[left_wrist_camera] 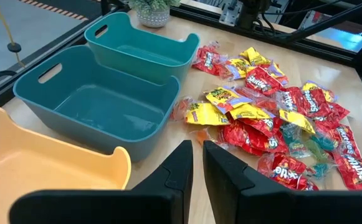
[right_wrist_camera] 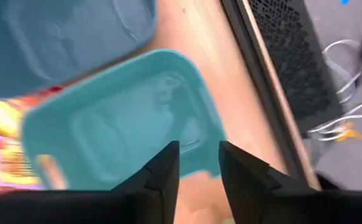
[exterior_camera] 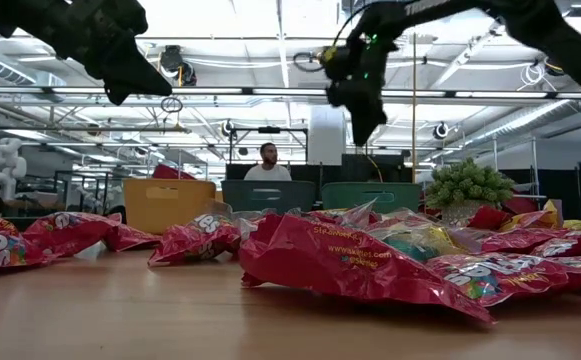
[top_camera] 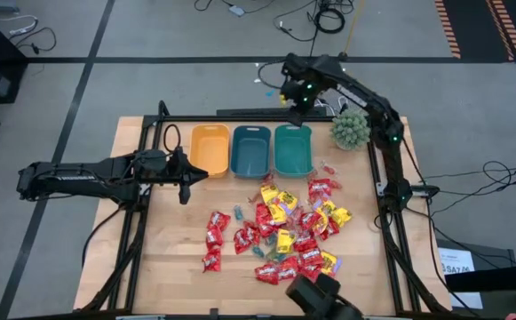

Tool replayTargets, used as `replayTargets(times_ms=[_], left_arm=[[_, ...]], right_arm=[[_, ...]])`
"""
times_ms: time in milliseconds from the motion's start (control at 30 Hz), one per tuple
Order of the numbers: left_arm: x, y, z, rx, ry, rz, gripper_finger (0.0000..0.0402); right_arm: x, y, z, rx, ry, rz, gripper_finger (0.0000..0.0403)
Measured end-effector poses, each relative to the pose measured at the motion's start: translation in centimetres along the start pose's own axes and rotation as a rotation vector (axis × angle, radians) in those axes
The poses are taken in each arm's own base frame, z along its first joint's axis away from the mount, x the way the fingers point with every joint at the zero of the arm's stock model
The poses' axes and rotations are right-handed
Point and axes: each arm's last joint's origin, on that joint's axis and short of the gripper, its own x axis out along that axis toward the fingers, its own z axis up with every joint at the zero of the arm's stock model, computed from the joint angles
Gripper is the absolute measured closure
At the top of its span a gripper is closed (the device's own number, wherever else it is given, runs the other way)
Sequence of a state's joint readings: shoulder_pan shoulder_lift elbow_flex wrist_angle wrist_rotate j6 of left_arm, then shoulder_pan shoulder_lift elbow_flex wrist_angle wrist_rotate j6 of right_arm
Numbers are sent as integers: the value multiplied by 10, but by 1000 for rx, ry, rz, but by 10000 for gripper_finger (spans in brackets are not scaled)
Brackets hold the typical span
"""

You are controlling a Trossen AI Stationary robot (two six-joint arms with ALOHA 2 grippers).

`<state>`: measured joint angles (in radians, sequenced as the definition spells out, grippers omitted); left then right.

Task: Sort candy
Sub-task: Put the yellow candy into the green bin

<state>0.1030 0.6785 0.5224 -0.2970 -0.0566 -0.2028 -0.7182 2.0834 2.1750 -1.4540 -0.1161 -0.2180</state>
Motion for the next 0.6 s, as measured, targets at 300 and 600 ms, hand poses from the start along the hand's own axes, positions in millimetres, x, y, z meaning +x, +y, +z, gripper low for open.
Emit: replayTargets(times_ms=[300,600], left_arm=[[0,0,0,8,0,0,354],[0,0,0,2,0,0,354]], right_arm=[[-31,24,-12,92,-28,18,253],[-34,62,-33,70,11,-36,267]])
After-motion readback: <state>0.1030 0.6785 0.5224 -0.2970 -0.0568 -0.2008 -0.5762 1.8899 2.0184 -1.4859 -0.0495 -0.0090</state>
